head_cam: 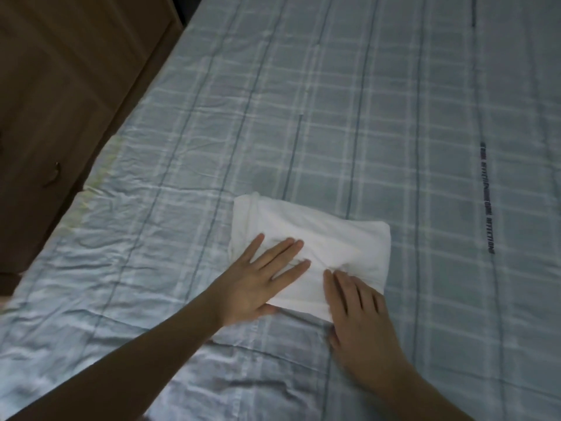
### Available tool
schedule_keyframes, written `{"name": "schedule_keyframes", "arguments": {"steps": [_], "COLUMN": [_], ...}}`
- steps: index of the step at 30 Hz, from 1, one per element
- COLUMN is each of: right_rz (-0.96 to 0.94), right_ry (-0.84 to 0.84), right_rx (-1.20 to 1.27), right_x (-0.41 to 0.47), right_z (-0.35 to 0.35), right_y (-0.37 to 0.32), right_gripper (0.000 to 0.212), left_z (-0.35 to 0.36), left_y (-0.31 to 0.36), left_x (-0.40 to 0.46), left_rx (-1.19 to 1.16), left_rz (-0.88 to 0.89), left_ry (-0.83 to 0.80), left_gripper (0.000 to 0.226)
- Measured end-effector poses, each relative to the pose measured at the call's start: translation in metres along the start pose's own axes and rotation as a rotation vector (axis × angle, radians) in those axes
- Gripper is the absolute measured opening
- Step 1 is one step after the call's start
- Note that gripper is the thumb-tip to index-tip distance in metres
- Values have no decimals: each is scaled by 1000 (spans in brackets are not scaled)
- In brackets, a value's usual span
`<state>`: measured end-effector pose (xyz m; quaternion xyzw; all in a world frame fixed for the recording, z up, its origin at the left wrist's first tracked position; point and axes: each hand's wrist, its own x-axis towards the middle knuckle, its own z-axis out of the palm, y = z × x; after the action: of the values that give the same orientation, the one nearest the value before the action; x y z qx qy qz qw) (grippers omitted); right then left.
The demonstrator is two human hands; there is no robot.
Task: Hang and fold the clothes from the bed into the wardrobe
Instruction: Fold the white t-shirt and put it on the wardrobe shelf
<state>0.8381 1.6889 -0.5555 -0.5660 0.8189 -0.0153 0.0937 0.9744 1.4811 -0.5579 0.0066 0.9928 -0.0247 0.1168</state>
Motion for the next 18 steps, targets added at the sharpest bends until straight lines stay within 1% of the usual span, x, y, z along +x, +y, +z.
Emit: {"name": "schedule_keyframes", "arguments": {"steps": [3,4,6,8,10,11,13,14,15,16,18], "right_rz": [73,106,131,111,91,91,105,110,111,107,109], "right_ry": [71,82,94,106,73,53,19,-9,-53,-91,-156], "right_rx": [-102,-114,-132,-141,-120,-97,-64,-59,-49,-40,22], "right_x": [9,12,16,17,21,24,31,35,39,44,52], "right_z": [1,1,1,-2,-9,-15,-28,-35,-44,-51,-64], "right_y": [-14,-16,-18,-17,-14,-11,-5,-3,-3,-2,0], "right_gripper": [58,54,54,56,73,82,91,93,92,86,64], "left_z": [-1,-4,-9,-15,-28,-36,-50,-54,-58,-61,-57], "left_y": [-3,-5,-10,-17,-23,-26,-28,-27,-24,-21,-11], "left_x": [6,8,12,15,21,25,32,35,36,36,32], "left_rx": [-17,-32,-77,-147,-232,-266,-321,-349,-355,-316,-148], "left_rz": [-9,2,39,70,71,43,-41,-67,-67,-34,20], "left_ry": [-19,-18,4,27,39,22,-44,-49,-30,0,49], "left_gripper": [112,112,109,101,88,82,74,73,72,70,70]}}
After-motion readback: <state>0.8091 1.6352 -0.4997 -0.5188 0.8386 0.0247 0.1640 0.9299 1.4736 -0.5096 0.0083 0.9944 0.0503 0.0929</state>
